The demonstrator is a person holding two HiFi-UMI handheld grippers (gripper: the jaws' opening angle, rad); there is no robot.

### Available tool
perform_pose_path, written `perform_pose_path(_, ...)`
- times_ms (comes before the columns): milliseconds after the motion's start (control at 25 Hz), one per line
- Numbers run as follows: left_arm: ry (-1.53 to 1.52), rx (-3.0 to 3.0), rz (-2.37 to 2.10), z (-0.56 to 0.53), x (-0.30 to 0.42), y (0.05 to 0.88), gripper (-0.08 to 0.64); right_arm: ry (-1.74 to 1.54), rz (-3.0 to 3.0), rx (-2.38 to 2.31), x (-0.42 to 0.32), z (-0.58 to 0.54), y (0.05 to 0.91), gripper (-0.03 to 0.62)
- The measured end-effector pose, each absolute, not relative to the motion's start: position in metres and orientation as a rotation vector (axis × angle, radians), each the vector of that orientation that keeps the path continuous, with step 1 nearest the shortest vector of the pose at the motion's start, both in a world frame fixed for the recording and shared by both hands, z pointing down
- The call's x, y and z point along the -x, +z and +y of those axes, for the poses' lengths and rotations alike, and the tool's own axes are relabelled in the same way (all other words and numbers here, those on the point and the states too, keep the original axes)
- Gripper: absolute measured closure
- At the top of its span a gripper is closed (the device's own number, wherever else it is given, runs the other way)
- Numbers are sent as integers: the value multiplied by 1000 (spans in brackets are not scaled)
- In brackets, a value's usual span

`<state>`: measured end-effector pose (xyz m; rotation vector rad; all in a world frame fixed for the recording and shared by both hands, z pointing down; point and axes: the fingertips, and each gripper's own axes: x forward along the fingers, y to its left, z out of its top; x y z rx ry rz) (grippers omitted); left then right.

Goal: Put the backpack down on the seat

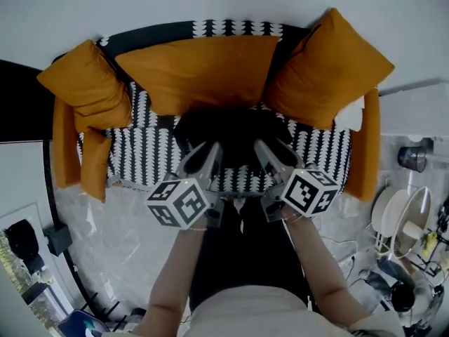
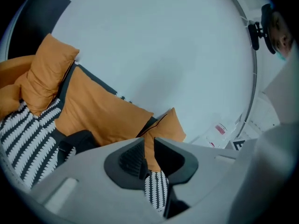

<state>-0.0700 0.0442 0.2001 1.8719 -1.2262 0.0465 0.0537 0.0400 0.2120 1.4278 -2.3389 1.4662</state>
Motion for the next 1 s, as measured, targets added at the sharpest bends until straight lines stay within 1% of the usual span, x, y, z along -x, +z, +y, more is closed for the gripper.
perform_pose_path(160, 11, -1963, -1221, 35, 62, 160, 520, 1412, -2424, -1409, -46, 40, 176, 417)
perform_pose_path(240, -11, -2004, -1197, 32, 55, 145, 536, 1385, -2476, -1418, -45, 35, 162, 477)
perform_pose_path(320, -31, -2032, -1164, 37, 47, 133, 551, 1369, -2513, -1406, -44, 36, 148, 485)
perform_pose_path(600, -91, -2113, -1092, 44, 33, 94, 554, 1265, -2638, -1410, -41, 31, 90, 584)
perform_pose_path(1000, -202, -2272, -986, 48, 21, 25, 554, 1233, -2796, -1279, -32, 46, 31, 589)
